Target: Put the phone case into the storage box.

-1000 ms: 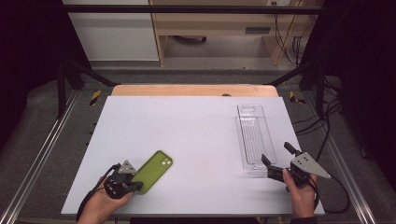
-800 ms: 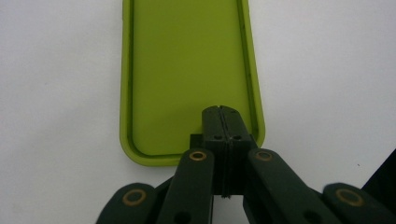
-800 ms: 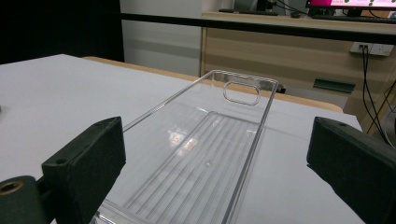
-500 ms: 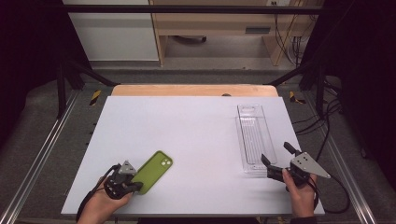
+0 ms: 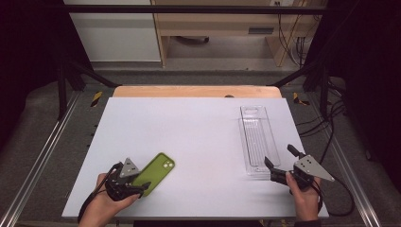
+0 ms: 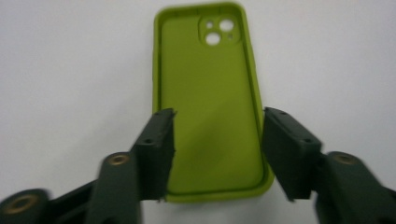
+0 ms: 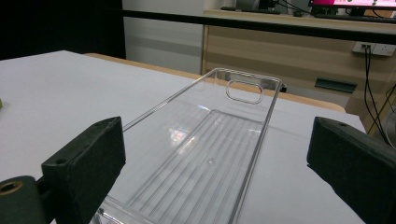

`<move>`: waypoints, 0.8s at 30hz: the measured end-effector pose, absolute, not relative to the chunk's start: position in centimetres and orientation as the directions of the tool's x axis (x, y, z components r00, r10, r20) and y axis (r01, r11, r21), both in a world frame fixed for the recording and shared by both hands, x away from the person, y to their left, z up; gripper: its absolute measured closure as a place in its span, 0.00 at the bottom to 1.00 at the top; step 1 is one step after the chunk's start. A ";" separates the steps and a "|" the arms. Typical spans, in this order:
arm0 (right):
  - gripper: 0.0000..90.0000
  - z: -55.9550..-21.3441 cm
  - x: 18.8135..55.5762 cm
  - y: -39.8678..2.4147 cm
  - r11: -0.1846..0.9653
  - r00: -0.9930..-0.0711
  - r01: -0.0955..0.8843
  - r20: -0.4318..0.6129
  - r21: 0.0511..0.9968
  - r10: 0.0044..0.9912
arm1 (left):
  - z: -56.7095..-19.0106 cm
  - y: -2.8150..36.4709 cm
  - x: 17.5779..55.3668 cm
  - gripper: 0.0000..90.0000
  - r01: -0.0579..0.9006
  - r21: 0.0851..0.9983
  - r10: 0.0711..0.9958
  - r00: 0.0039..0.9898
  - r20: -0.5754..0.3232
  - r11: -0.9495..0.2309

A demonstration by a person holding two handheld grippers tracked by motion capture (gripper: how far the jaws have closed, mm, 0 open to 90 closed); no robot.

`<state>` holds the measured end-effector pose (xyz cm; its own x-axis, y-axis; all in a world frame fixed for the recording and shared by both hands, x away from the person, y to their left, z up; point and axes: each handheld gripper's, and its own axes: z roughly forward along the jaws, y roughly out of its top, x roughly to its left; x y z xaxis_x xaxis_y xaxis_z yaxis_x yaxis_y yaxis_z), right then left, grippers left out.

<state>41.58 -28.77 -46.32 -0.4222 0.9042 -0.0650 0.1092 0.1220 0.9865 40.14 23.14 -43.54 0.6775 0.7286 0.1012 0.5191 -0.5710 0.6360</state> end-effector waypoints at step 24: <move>0.05 -46.3 41.7 -28.7 0.125 -0.429 0.108 -0.067 0.986 0.901 | -45.7 24.1 41.7 0.10 0.573 0.623 0.769 0.636 0.073 -0.533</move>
